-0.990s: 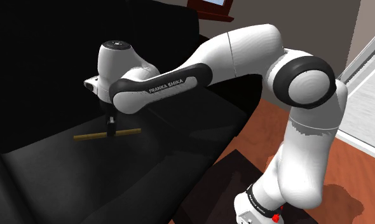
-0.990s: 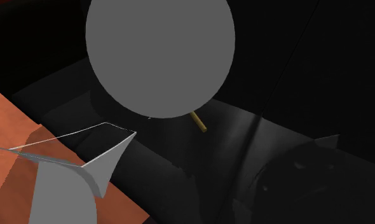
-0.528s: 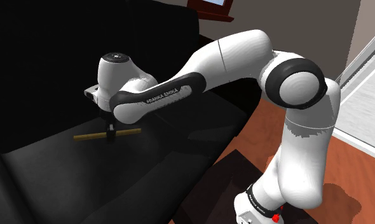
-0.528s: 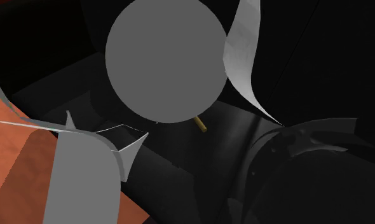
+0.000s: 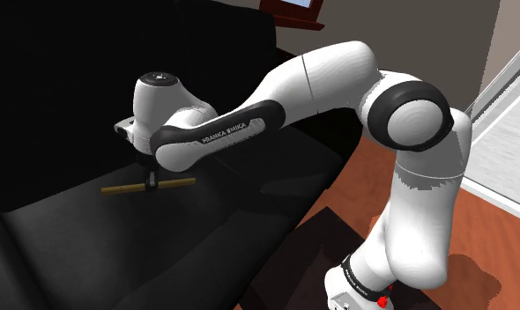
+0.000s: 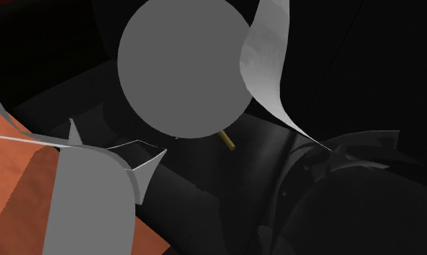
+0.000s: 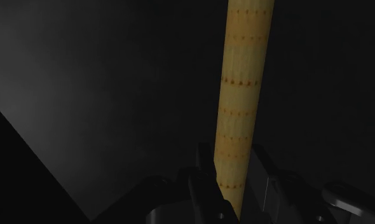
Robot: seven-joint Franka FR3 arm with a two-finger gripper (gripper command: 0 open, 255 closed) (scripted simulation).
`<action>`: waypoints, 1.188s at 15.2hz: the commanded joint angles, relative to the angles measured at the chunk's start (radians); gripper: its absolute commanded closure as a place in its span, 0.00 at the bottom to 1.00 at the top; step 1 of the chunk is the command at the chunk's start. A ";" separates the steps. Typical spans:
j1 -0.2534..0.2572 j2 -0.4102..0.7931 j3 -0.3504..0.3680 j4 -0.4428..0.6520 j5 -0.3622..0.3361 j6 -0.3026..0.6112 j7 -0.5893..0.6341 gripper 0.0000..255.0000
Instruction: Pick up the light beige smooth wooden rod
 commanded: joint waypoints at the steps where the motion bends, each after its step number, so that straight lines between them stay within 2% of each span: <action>1: -0.001 0.005 -0.002 -0.001 -0.001 0.001 0.000 1.00; 18: -0.017 -0.090 0.017 0.071 0.042 -0.162 -0.034 1.00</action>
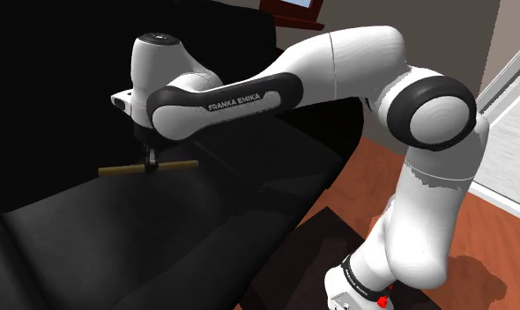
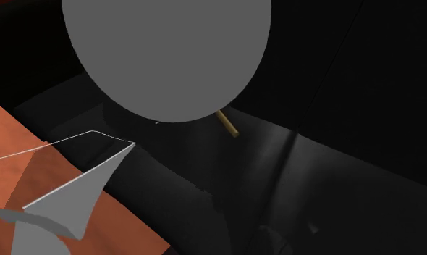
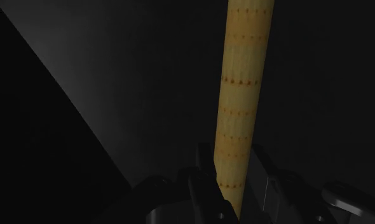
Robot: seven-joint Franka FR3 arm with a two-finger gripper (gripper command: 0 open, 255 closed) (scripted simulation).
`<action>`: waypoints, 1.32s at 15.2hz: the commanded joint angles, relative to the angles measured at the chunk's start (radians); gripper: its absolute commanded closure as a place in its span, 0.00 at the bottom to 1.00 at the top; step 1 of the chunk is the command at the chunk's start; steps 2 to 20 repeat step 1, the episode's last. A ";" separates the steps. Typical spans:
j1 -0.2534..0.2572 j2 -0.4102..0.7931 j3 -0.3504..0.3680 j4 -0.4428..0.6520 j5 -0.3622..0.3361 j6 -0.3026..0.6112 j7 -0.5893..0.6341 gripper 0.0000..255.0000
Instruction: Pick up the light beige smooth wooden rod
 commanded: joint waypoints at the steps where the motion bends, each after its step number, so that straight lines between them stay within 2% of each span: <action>1: -0.001 -0.006 0.001 0.001 0.002 -0.007 -0.002 1.00; 20: -0.001 -0.006 0.001 0.001 0.002 -0.007 -0.002 1.00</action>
